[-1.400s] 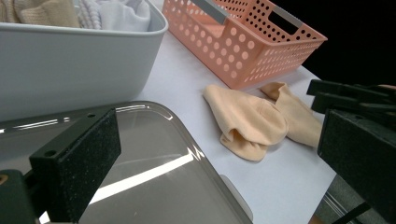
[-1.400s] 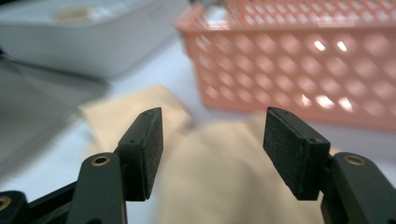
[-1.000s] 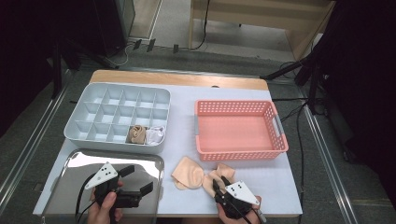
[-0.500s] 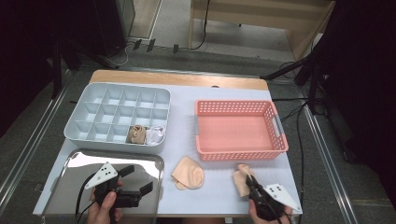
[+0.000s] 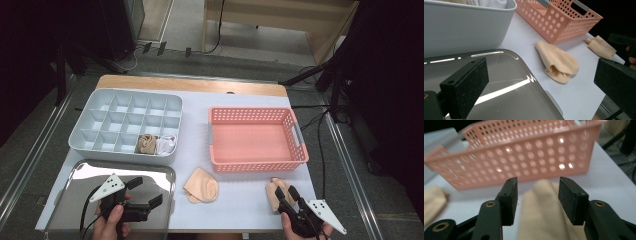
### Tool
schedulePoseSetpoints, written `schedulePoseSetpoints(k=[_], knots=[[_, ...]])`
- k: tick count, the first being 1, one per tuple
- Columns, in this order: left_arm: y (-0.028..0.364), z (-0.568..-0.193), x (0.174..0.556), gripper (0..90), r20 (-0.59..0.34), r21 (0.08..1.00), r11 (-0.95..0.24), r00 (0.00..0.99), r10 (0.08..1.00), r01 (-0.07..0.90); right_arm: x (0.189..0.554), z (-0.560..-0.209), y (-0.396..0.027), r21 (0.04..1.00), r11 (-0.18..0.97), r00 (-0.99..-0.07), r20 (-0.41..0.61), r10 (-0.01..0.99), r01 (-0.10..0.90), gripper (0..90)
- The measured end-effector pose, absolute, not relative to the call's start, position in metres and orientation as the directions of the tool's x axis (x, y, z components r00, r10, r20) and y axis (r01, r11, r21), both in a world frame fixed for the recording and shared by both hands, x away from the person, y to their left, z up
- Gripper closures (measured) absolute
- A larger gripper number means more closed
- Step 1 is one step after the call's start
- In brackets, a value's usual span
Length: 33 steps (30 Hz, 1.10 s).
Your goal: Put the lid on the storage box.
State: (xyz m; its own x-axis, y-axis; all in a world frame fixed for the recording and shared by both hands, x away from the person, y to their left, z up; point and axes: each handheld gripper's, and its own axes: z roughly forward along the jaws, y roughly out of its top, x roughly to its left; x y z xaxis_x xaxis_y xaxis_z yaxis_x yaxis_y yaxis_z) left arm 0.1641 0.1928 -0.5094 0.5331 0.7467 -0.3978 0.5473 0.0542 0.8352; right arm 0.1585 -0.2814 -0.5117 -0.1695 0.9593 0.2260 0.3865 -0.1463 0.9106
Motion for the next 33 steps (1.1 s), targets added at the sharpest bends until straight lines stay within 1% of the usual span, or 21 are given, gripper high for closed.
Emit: schedulePoseSetpoints(k=[2,4,5,6,10,13,17,20,24,28,29,30,31,33], knots=[[0.193,-0.509,0.164,0.0,-0.398,0.835,0.055,0.533,0.747,0.547,0.154,-0.503,-0.272,0.924,-0.139,-0.185,0.216,0.959,0.355,50.0],[0.193,-0.509,0.164,0.0,-0.397,0.836,0.054,0.533,0.748,0.546,0.152,-0.500,-0.266,0.928,-0.137,-0.200,0.216,0.956,0.348,50.1],[0.192,-0.509,0.164,0.0,-0.396,0.836,0.053,0.534,0.747,0.547,0.149,-0.496,-0.246,0.933,-0.116,-0.245,0.207,0.947,0.341,50.1],[0.192,-0.510,0.164,0.0,-0.390,0.837,0.044,0.538,0.747,0.545,0.149,-0.496,-0.239,0.935,-0.106,-0.265,0.203,0.943,0.338,50.1],[0.192,-0.509,0.164,0.0,-0.390,0.838,0.045,0.539,0.747,0.544,0.148,-0.505,-0.191,0.923,-0.062,-0.373,0.214,0.903,0.379,48.7],[0.192,-0.509,0.164,0.0,-0.391,0.837,0.047,0.538,0.747,0.545,0.152,-0.514,-0.157,0.908,-0.028,-0.431,0.226,0.874,0.418,47.5],[0.194,-0.509,0.163,0.0,-0.396,0.836,0.053,0.535,0.746,0.545,0.164,-0.523,-0.122,0.877,0.020,-0.466,0.236,0.853,0.481,44.3],[0.195,-0.509,0.164,0.0,-0.395,0.837,0.053,0.533,0.749,0.545,0.170,-0.532,-0.105,0.858,0.071,-0.457,0.199,0.867,0.509,42.4],[0.195,-0.509,0.163,0.0,-0.396,0.837,0.057,0.531,0.749,0.544,0.173,-0.542,-0.088,0.839,0.154,-0.485,0.143,0.862,0.522,39.4],[0.193,-0.509,0.163,0.0,-0.394,0.837,0.052,0.534,0.748,0.544,0.170,-0.546,-0.081,0.839,0.241,-0.466,0.016,0.885,0.487,47.3],[0.193,-0.509,0.163,0.0,-0.391,0.838,0.050,0.535,0.749,0.543,0.169,-0.546,-0.080,0.839,0.242,-0.458,0.009,0.889,0.488,49.6],[0.192,-0.509,0.162,0.0,-0.393,0.838,0.050,0.536,0.747,0.544,0.168,-0.546,-0.080,0.842,0.242,-0.452,0.003,0.892,0.483,55.0],[0.192,-0.509,0.162,0.0,-0.393,0.838,0.050,0.536,0.747,0.544,0.167,-0.546,-0.081,0.845,0.241,-0.450,-0.001,0.893,0.478,64.8],[0.192,-0.508,0.161,0.0,-0.389,0.839,0.045,0.539,0.747,0.542,0.166,-0.546,-0.083,0.849,0.235,-0.450,0.004,0.893,0.473,79.3]])
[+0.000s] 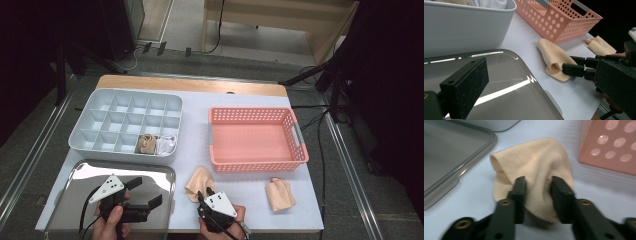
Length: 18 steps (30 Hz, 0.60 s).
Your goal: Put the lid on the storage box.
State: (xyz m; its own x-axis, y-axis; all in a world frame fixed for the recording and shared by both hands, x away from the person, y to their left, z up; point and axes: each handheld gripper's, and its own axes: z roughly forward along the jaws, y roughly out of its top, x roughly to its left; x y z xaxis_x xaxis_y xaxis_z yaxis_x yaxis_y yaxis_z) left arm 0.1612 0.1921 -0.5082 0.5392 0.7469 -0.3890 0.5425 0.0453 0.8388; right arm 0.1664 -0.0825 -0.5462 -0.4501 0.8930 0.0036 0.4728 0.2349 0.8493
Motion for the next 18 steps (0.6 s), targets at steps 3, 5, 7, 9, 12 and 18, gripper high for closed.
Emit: schedulePoseSetpoints(k=[3,5,7,9,12,18], knots=[[0.193,-0.508,0.161,0.0,-0.393,0.839,0.051,0.537,0.746,0.542,0.167,-0.544,-0.087,0.843,0.213,-0.471,0.053,0.880,0.493,82.7],[0.193,-0.508,0.161,0.0,-0.397,0.838,0.056,0.535,0.746,0.543,0.168,-0.541,-0.093,0.850,0.191,-0.483,0.083,0.872,0.491,82.9],[0.193,-0.508,0.161,0.0,-0.397,0.838,0.055,0.537,0.744,0.543,0.167,-0.538,-0.101,0.867,0.192,-0.503,0.076,0.861,0.460,82.9],[0.193,-0.508,0.161,0.0,-0.395,0.838,0.051,0.540,0.743,0.543,0.165,-0.533,-0.112,0.878,0.193,-0.516,0.070,0.854,0.438,82.9],[0.191,-0.509,0.162,0.0,-0.395,0.837,0.049,0.540,0.743,0.544,0.163,-0.525,-0.130,0.888,0.162,-0.504,0.088,0.859,0.430,82.9],[0.185,-0.508,0.160,0.0,-0.387,0.839,0.034,0.552,0.738,0.543,0.158,-0.515,-0.162,0.899,0.153,-0.511,0.087,0.855,0.410,82.8]])
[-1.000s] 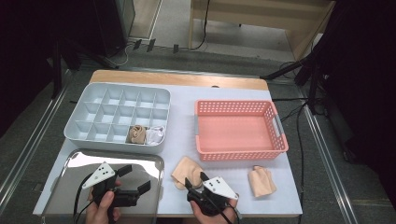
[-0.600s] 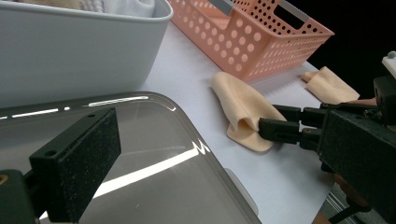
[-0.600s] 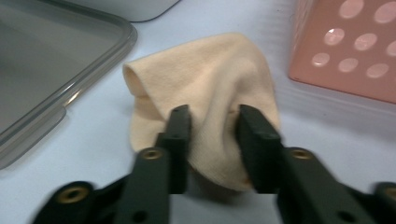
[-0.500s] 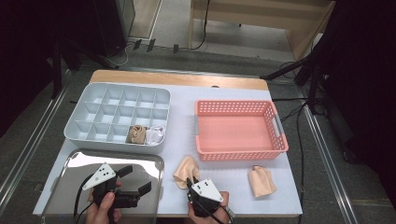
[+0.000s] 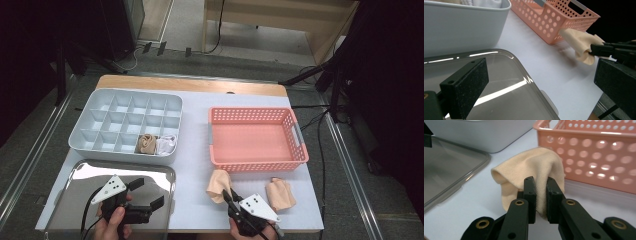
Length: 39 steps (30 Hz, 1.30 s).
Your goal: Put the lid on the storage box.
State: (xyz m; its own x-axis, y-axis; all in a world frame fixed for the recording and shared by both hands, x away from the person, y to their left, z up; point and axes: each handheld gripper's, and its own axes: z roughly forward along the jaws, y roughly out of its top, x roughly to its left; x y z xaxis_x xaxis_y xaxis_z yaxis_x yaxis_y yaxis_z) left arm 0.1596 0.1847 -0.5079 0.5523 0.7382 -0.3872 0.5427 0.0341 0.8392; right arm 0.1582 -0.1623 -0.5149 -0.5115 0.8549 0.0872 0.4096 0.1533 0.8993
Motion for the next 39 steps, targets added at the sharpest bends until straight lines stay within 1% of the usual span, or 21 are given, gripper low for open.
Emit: schedulePoseSetpoints(k=[7,11,13,14,15,16,18,19,20,21,22,25,26,29,30,33,37,39], knots=[[0.178,-0.509,0.158,0.0,-0.381,0.838,0.019,0.562,0.734,0.545,0.147,-0.515,-0.196,0.899,0.190,-0.529,0.053,0.847,0.395,82.5],[0.176,-0.511,0.157,0.0,-0.380,0.837,0.011,0.567,0.731,0.547,0.146,-0.523,-0.215,0.886,0.181,-0.528,0.081,0.845,0.426,82.4],[0.175,-0.511,0.157,0.0,-0.379,0.837,0.008,0.569,0.730,0.547,0.150,-0.529,-0.219,0.873,0.197,-0.550,0.093,0.830,0.446,81.6],[0.175,-0.511,0.157,0.0,-0.375,0.839,0.006,0.570,0.731,0.545,0.152,-0.533,-0.219,0.865,0.214,-0.561,0.091,0.823,0.455,78.8],[0.175,-0.511,0.157,0.0,-0.377,0.838,0.007,0.569,0.731,0.546,0.153,-0.536,-0.219,0.854,0.233,-0.571,0.088,0.816,0.465,73.1],[0.175,-0.511,0.157,0.0,-0.376,0.838,0.006,0.569,0.731,0.545,0.154,-0.539,-0.218,0.851,0.242,-0.575,0.084,0.814,0.467,65.3],[0.175,-0.511,0.157,0.0,-0.377,0.838,0.007,0.569,0.731,0.546,0.152,-0.538,-0.219,0.856,0.222,-0.574,0.102,0.813,0.466,52.4],[0.176,-0.511,0.157,0.0,-0.378,0.837,0.009,0.568,0.731,0.546,0.150,-0.534,-0.220,0.870,0.193,-0.565,0.114,0.817,0.454,46.7],[0.177,-0.511,0.158,0.0,-0.380,0.837,0.012,0.565,0.732,0.547,0.148,-0.531,-0.221,0.878,0.170,-0.556,0.125,0.821,0.448,46.2],[0.177,-0.511,0.158,0.0,-0.378,0.838,0.011,0.565,0.734,0.546,0.146,-0.527,-0.223,0.886,0.133,-0.540,0.145,0.829,0.443,46.3],[0.177,-0.512,0.158,0.0,-0.377,0.838,0.010,0.565,0.734,0.546,0.144,-0.525,-0.224,0.891,0.088,-0.506,0.170,0.846,0.446,48.4],[0.176,-0.512,0.157,0.0,-0.377,0.836,0.006,0.568,0.731,0.548,0.142,-0.526,-0.222,0.878,0.054,-0.470,0.201,0.860,0.475,58.1],[0.175,-0.512,0.157,0.0,-0.376,0.837,0.006,0.568,0.732,0.546,0.142,-0.528,-0.220,0.872,0.066,-0.470,0.196,0.860,0.485,62.9],[0.175,-0.511,0.157,0.0,-0.377,0.839,0.007,0.570,0.730,0.545,0.143,-0.530,-0.213,0.863,0.096,-0.454,0.163,0.876,0.496,82.9],[0.175,-0.511,0.157,0.0,-0.376,0.838,0.006,0.570,0.730,0.545,0.143,-0.529,-0.212,0.861,0.088,-0.443,0.167,0.881,0.500,86.4],[0.174,-0.511,0.157,0.0,-0.376,0.838,0.005,0.571,0.730,0.545,0.143,-0.523,-0.208,0.876,0.090,-0.450,0.153,0.880,0.474,87.6],[0.172,-0.511,0.156,0.0,-0.377,0.838,0.002,0.576,0.725,0.546,0.139,-0.511,-0.195,0.902,0.112,-0.506,0.128,0.853,0.418,87.1],[0.171,-0.510,0.155,0.0,-0.378,0.838,-0.001,0.581,0.721,0.546,0.138,-0.507,-0.186,0.903,0.128,-0.531,0.122,0.838,0.409,86.9]])
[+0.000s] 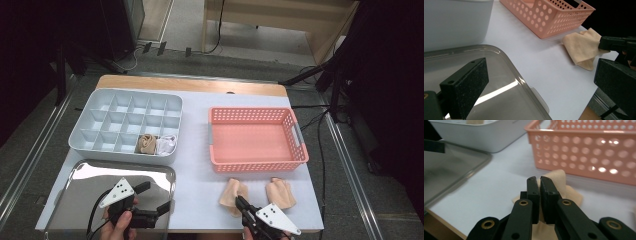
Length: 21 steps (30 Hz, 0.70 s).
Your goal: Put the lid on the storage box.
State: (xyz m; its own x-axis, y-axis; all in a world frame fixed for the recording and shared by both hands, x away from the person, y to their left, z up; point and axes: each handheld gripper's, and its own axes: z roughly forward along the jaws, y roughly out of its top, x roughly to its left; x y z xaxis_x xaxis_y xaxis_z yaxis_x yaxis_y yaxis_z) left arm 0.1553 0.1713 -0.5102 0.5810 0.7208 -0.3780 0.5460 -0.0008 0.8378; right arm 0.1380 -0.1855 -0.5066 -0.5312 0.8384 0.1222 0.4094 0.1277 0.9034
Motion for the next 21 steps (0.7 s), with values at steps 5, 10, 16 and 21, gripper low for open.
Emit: schedulePoseSetpoints(k=[5,10,16,21], knots=[[0.170,-0.509,0.154,0.0,-0.382,0.838,0.003,0.583,0.717,0.546,0.143,-0.499,-0.158,0.908,0.169,-0.593,0.101,0.799,0.383,87.1],[0.170,-0.510,0.155,0.0,-0.384,0.834,0.000,0.581,0.718,0.551,0.153,-0.502,-0.133,0.895,0.211,-0.642,0.103,0.760,0.394,84.4],[0.168,-0.513,0.157,0.0,-0.388,0.824,-0.006,0.572,0.722,0.566,0.158,-0.509,-0.119,0.905,0.193,-0.685,0.134,0.716,0.378,59.7],[0.162,-0.515,0.158,0.0,-0.393,0.820,-0.011,0.576,0.716,0.572,0.153,-0.504,-0.150,0.918,0.128,-0.609,0.141,0.780,0.376,59.6]])
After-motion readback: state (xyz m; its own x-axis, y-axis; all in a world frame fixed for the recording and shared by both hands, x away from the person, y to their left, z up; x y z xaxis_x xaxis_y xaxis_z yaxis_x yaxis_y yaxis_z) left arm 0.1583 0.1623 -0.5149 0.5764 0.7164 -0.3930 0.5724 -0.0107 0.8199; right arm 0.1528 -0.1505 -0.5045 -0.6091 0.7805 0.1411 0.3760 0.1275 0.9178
